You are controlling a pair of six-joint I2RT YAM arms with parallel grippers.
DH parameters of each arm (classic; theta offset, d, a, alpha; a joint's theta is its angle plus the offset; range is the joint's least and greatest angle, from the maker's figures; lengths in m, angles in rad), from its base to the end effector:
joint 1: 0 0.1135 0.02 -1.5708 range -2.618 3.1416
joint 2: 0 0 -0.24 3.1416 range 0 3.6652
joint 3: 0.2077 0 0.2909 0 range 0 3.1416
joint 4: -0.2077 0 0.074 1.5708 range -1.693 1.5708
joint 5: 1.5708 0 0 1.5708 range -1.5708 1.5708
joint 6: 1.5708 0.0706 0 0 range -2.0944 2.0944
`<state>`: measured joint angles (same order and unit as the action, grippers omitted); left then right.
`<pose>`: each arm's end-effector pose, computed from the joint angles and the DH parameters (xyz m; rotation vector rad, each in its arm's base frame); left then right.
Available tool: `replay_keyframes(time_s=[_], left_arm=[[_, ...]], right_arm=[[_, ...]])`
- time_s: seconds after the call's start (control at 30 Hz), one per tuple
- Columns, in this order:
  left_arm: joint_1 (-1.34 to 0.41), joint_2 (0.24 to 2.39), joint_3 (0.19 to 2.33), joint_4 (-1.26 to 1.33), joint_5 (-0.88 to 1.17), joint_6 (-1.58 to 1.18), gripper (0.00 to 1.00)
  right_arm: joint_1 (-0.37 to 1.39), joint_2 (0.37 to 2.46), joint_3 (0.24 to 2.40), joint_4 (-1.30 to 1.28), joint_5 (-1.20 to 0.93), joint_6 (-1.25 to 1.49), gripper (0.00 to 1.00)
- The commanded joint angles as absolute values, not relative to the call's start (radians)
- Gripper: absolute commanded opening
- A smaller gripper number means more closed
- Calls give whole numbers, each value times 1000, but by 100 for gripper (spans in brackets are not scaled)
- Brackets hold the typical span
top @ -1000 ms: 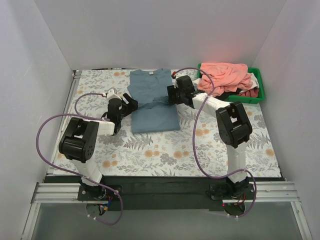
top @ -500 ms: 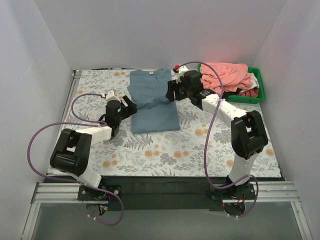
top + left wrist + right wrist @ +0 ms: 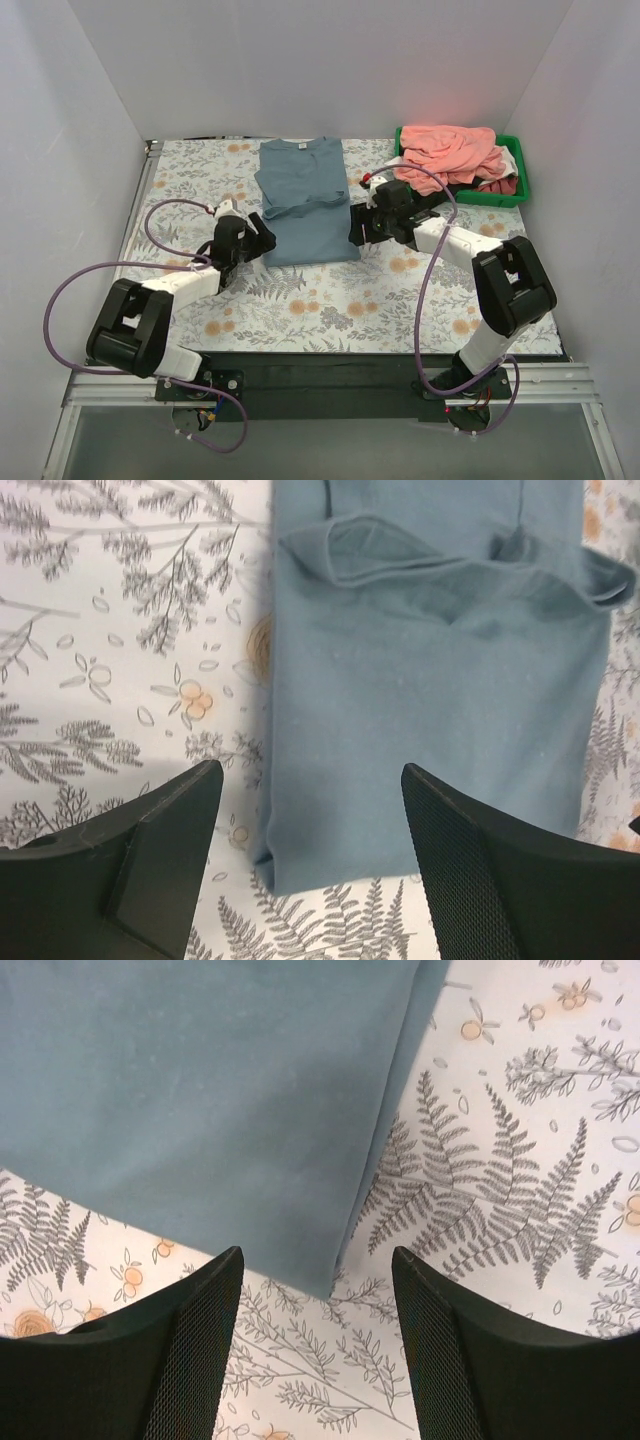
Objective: Fold and stack the t-shirts
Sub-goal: Fold the tshirt
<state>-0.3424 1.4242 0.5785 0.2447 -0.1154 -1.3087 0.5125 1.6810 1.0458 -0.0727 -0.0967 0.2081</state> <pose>0.3206 -0.1057 0.0962 -1.1229 1.9907 -0.7951 0.3633 0.2122 0.1376 -0.4031 2.2872 0.4820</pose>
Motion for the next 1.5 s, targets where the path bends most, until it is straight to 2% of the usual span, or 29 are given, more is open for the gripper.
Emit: replay_keyframes(time_s=[0.0,0.53,0.7,0.83,1.03,1.17,1.33,1.47], left_arm=[[-367,1385,551,192,-109,-1331,71],[-379,1356,503,186,-127,-1330,70],[-380,1358,480,192,-124,-1336,70],[-379,1361,472,193,-127,-1336,70],[-379,1379,471,201,-130,-1336,68],[-379,1413,477,202,-121,-1338,62],[-379,1430,482,202,-103,-1341,48],[-397,1417,474,192,-94,-1347,44]], right_arm=[[517,1646,1005,-51,-126,239,67],[543,1720,965,-26,-123,262,59],[545,1744,957,-25,-120,267,54],[545,1756,959,-26,-120,270,44],[545,1750,943,-29,-121,270,22],[548,1753,937,-28,-123,268,14],[546,1764,937,-28,-126,270,13],[546,1778,943,-28,-127,268,13]])
